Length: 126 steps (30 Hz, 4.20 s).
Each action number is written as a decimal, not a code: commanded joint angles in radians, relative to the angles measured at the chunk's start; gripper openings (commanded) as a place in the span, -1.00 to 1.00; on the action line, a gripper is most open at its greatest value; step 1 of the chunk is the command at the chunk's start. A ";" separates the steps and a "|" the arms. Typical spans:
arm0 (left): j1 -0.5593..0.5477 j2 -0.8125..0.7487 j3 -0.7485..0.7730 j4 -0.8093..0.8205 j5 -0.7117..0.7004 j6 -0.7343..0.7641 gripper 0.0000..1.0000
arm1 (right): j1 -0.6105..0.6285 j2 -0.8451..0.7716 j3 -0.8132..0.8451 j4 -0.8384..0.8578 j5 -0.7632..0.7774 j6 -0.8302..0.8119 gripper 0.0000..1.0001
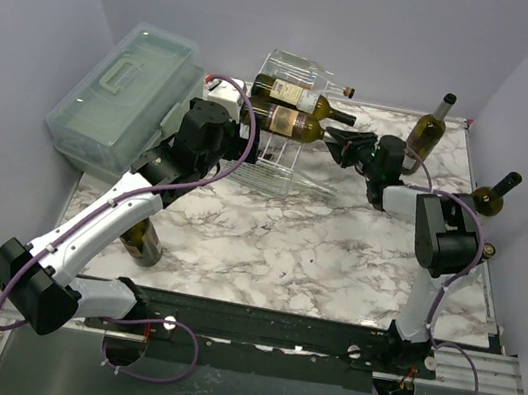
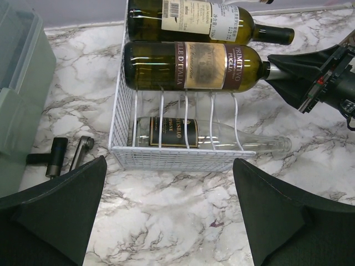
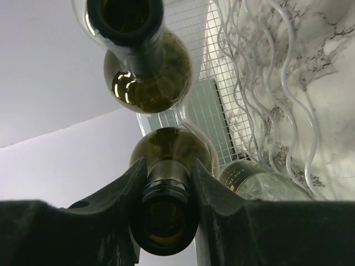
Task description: Put the wine bottle on the wine rack
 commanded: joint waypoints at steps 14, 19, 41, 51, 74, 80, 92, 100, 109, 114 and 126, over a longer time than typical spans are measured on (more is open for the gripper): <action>0.001 0.015 -0.002 0.010 0.023 -0.008 0.96 | 0.010 0.038 0.025 0.106 -0.038 0.021 0.06; 0.002 0.007 -0.001 0.011 0.027 -0.007 0.96 | 0.009 0.004 0.005 0.048 -0.040 -0.024 0.65; 0.006 0.006 -0.001 0.009 0.011 0.004 0.96 | -0.019 -0.277 -0.101 -0.443 0.017 -0.360 1.00; 0.006 0.002 0.000 0.010 0.020 0.000 0.96 | -0.111 -0.571 -0.094 -0.776 0.026 -0.706 1.00; 0.004 -0.010 0.002 0.010 0.091 -0.042 0.97 | -0.111 -0.993 0.301 -1.534 0.744 -1.247 0.94; 0.002 -0.007 0.000 0.010 0.079 -0.038 0.97 | -0.111 -0.944 0.336 -1.658 0.895 -1.209 0.81; 0.002 -0.012 -0.001 0.010 0.096 -0.048 0.97 | -0.115 -0.981 0.311 -1.827 1.247 -1.045 0.99; -0.001 -0.016 0.000 0.010 0.105 -0.054 0.97 | -0.139 -1.001 0.248 -1.849 1.268 -0.995 0.98; -0.007 -0.015 0.001 0.010 0.121 -0.061 0.97 | -0.162 -1.041 0.213 -1.926 1.227 -0.949 0.92; -0.007 -0.010 0.002 0.009 0.126 -0.064 0.97 | -0.162 -1.052 0.183 -1.943 1.204 -0.943 0.88; -0.008 0.000 0.000 0.009 0.128 -0.067 0.97 | -0.162 -1.051 0.143 -1.923 1.166 -0.921 0.78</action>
